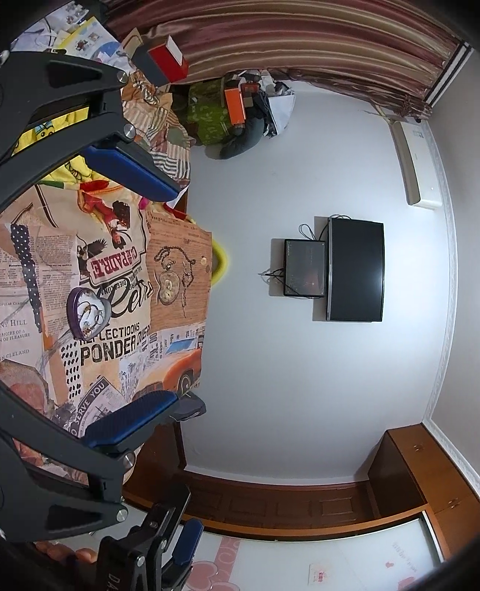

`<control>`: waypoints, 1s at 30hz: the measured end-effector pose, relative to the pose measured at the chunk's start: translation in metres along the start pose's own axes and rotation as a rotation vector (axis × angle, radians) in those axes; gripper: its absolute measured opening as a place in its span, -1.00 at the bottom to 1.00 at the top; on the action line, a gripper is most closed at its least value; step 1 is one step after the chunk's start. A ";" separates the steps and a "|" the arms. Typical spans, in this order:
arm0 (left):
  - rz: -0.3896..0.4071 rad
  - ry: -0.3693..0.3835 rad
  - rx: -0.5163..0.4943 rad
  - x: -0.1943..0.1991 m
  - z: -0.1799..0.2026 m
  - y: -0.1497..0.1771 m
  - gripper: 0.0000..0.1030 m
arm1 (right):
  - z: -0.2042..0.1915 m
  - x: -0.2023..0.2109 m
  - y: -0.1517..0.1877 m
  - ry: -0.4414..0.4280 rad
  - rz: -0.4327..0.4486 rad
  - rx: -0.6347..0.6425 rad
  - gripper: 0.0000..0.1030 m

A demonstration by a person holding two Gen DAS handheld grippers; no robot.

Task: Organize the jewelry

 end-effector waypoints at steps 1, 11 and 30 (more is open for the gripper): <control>-0.001 0.000 0.000 0.000 0.000 0.000 0.99 | 0.000 0.000 0.000 0.000 -0.001 -0.001 1.00; -0.007 -0.005 0.001 -0.003 -0.001 0.001 0.99 | 0.003 -0.002 -0.001 -0.005 -0.012 -0.015 1.00; -0.028 0.015 0.034 -0.010 -0.009 0.003 0.99 | 0.005 0.000 -0.001 -0.003 -0.013 -0.019 1.00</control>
Point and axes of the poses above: each gripper's, at about its wrist camera, not at the fingertips, and x roughly against the way its jaws point, z to its right, y to its underside, the point moved 10 cm from there along -x, roughly the way its jaws point, and after that the axes turned 6 degrees about x, right-handed, at the moved point
